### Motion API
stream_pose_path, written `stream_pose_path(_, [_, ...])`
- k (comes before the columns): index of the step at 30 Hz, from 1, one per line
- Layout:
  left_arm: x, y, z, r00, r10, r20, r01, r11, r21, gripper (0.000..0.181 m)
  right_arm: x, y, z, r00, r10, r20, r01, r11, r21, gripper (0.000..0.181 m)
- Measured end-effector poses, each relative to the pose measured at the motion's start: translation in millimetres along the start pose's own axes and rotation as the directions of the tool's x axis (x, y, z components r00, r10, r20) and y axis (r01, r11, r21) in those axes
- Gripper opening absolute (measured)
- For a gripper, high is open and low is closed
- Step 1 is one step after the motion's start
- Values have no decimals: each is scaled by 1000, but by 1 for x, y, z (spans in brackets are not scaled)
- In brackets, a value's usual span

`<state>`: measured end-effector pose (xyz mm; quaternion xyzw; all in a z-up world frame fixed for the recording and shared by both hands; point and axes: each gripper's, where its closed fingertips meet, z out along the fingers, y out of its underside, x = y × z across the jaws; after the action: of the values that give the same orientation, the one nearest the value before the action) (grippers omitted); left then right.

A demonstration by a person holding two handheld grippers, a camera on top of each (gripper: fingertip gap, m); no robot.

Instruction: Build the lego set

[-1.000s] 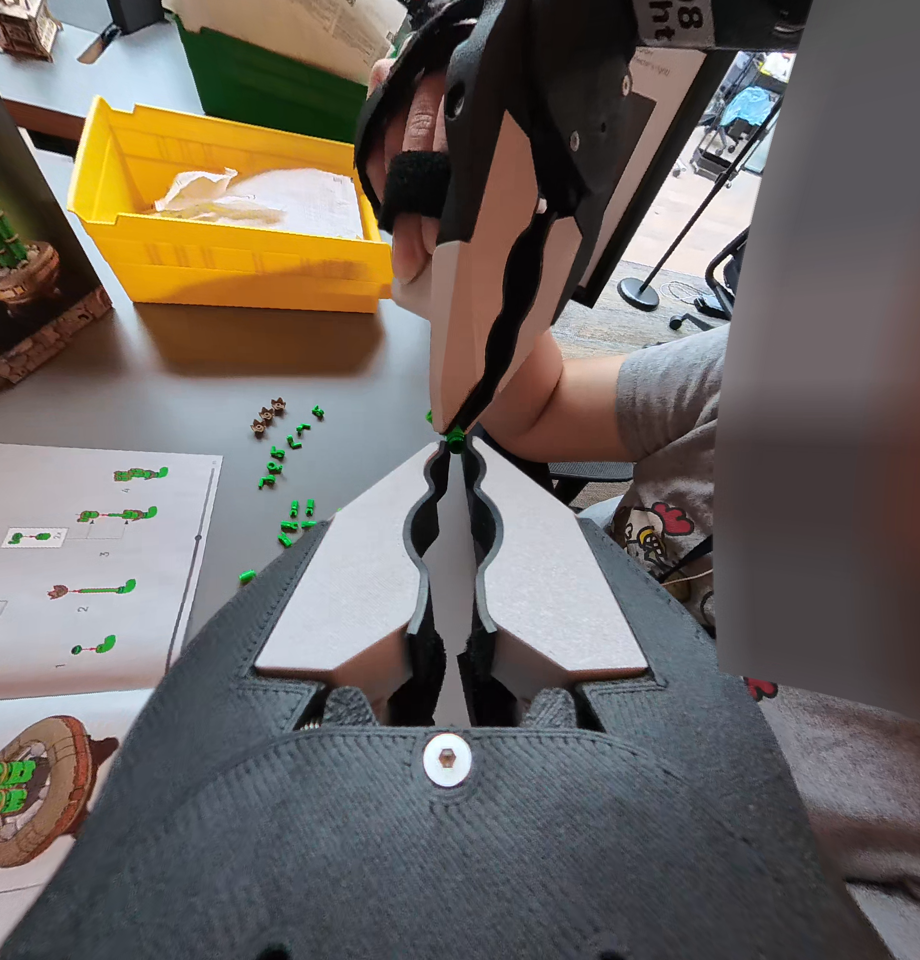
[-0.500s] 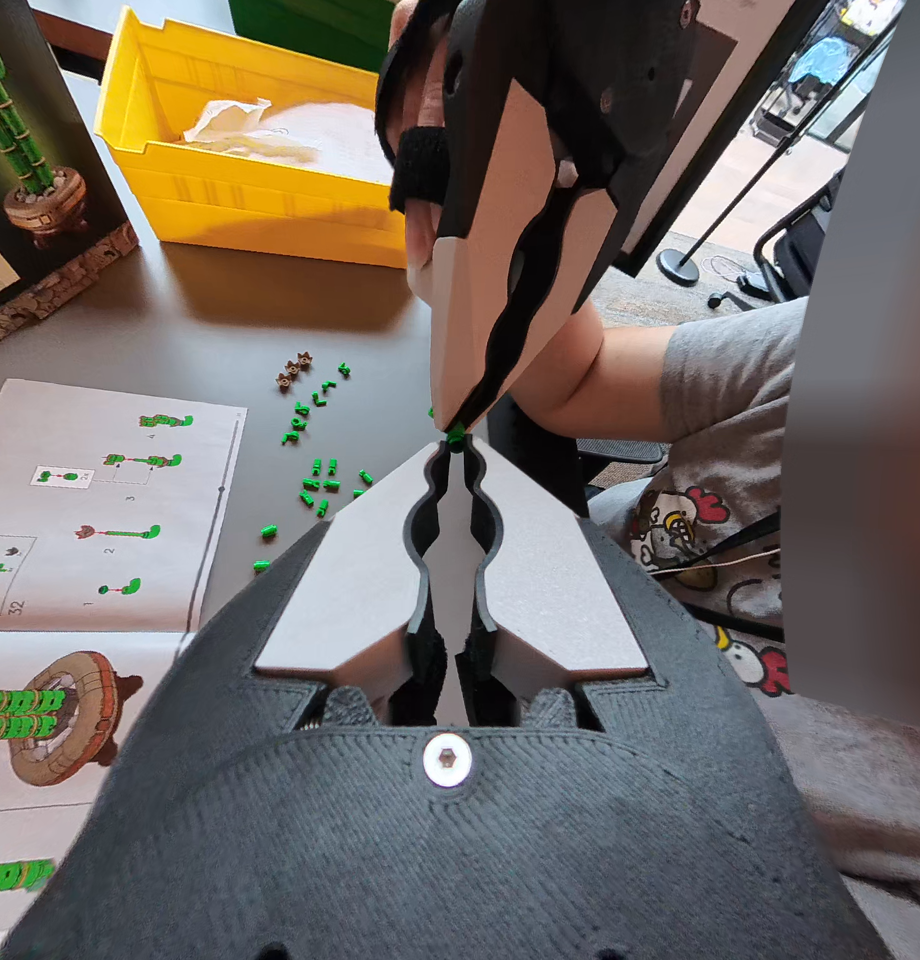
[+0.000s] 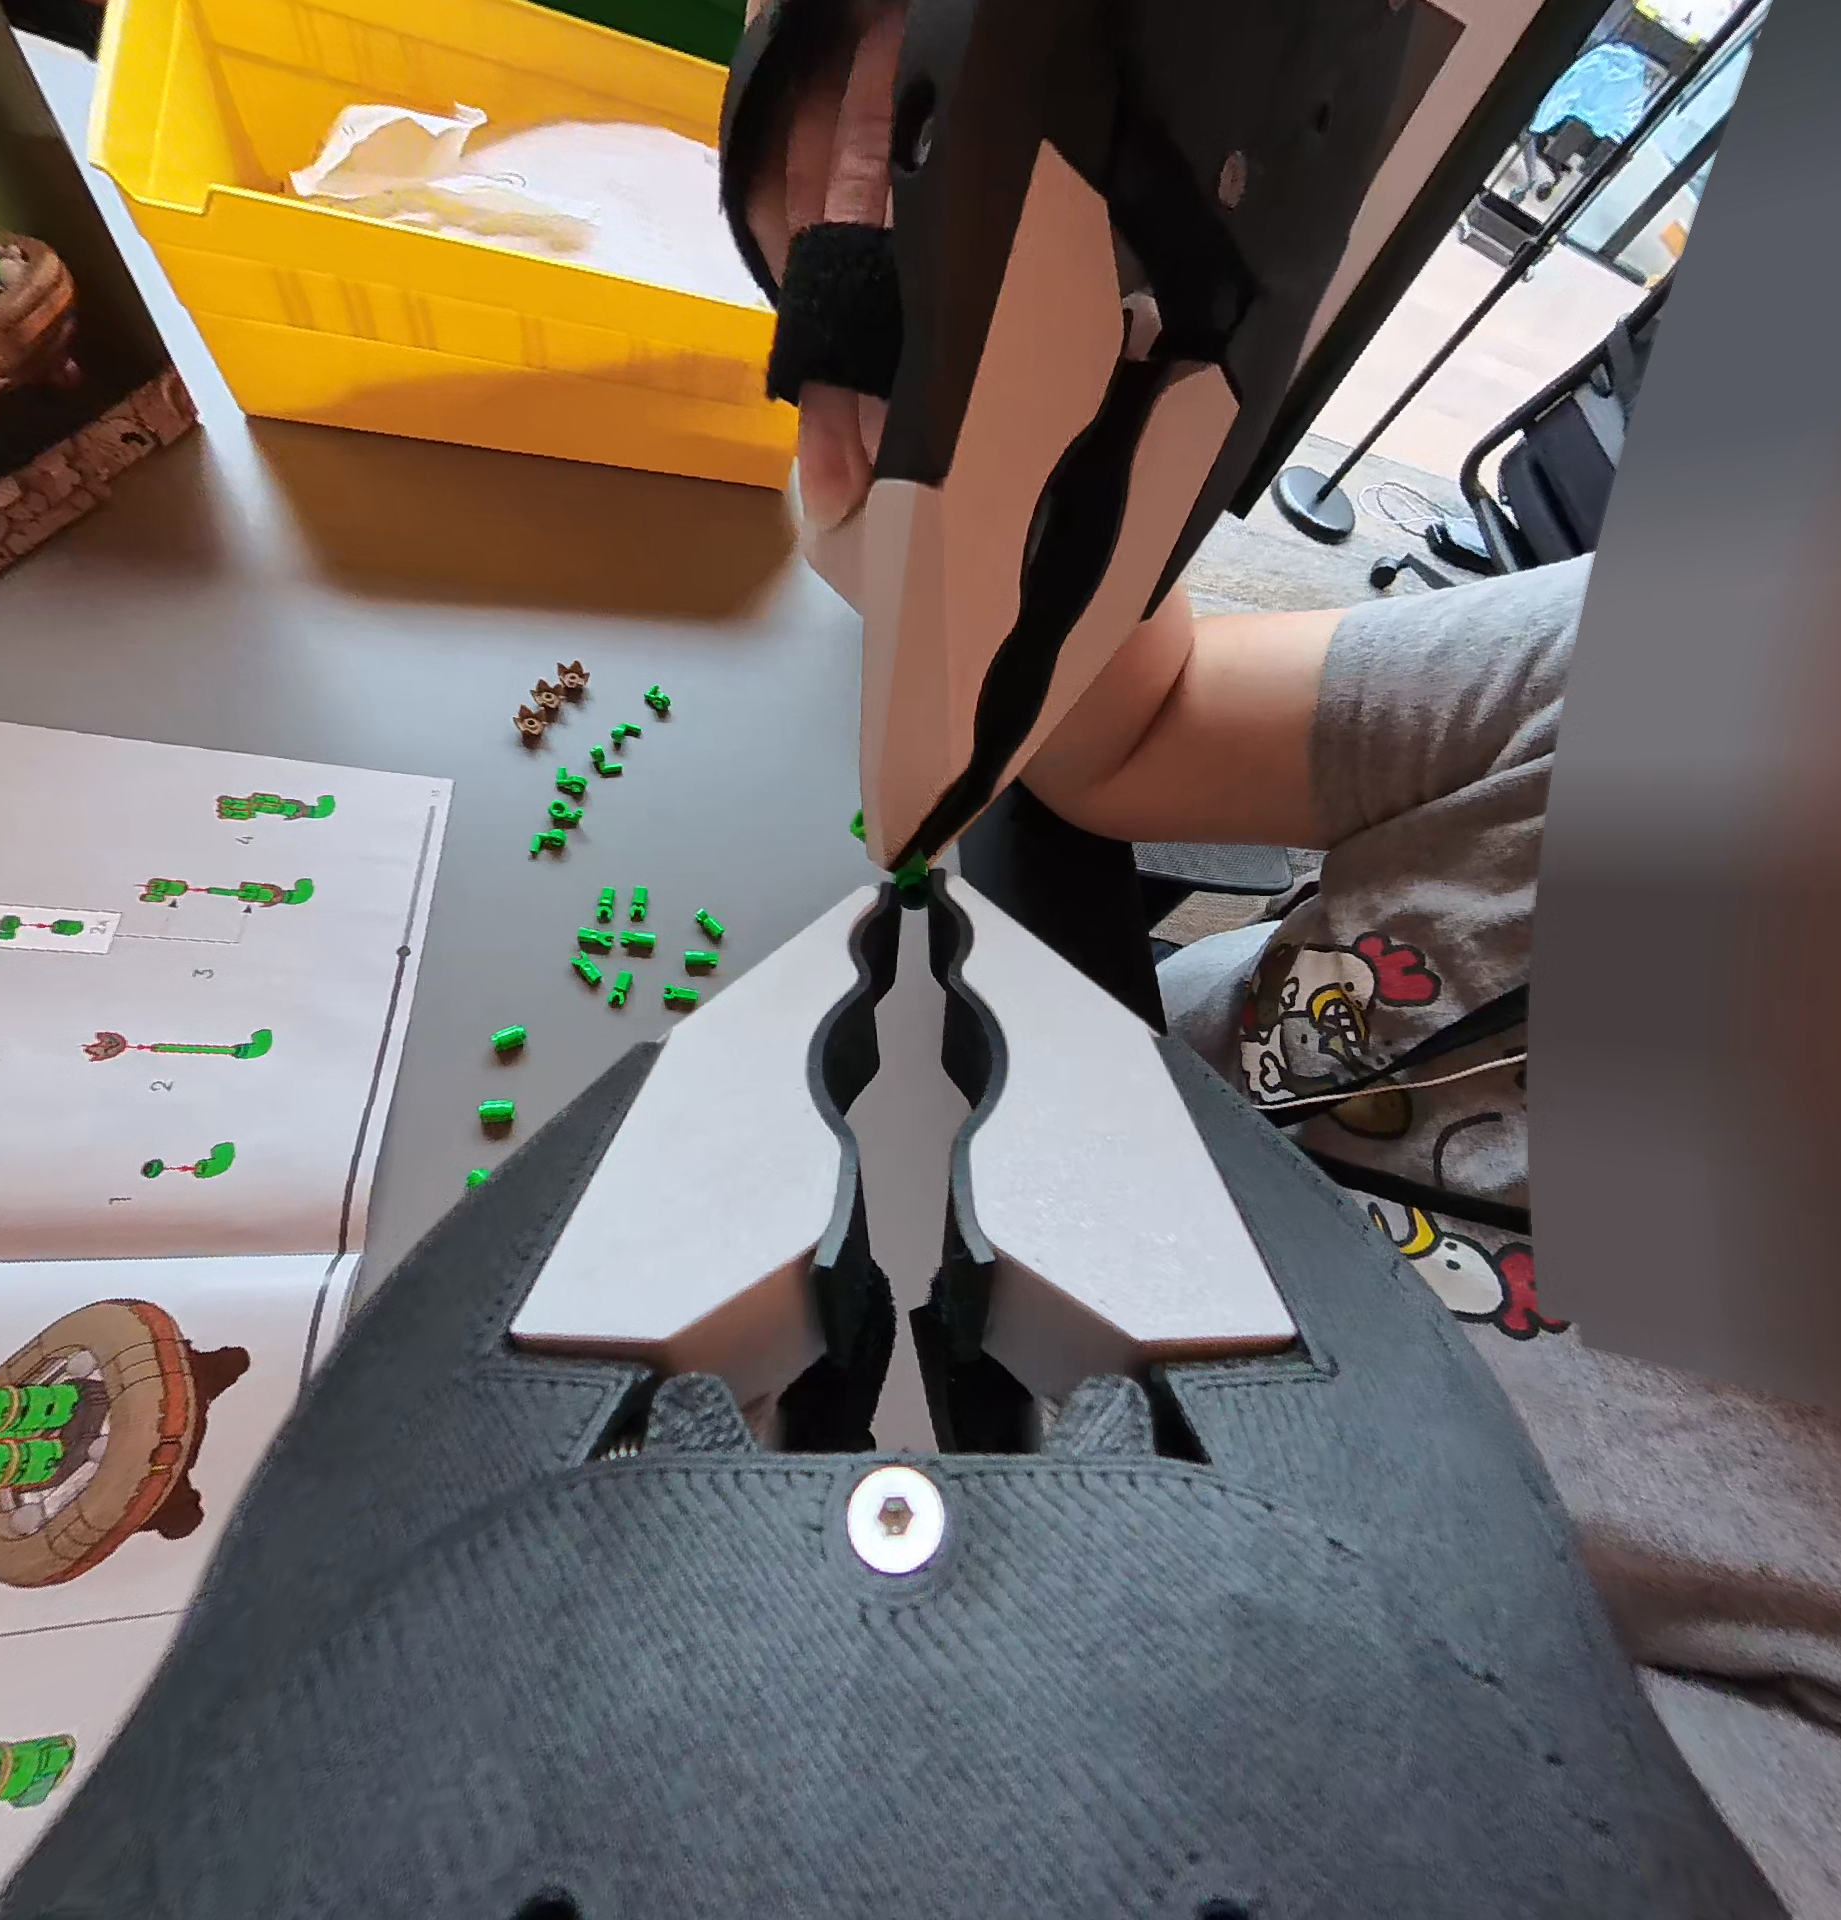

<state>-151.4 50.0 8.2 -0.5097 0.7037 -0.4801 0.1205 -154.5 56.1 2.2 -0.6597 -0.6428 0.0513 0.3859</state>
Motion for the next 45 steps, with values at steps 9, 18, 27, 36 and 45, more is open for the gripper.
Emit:
stream_pose_path(9, [-5,-2,0,999,9,36,-10,1000,12,4,4,2,1,999,49,8,-49,999,11,4])
stream_pose_path(18, [-11,-2,-2,998,3,68,-4,1000,17,4,9,4,3,995,98,33,-99,994,47,4])
stream_pose_path(27, [-17,-3,-4,995,-1,104,-2,1000,26,4,15,5,6,989,139,54,-143,986,86,4])
stream_pose_path(36, [-13,-44,-65,953,105,283,-185,944,273,56,54,-17,-20,969,245,32,-233,864,445,6])
stream_pose_path(45, [6,-78,-93,591,291,752,-633,746,209,34,78,-67,-69,920,389,54,-305,620,723,6])
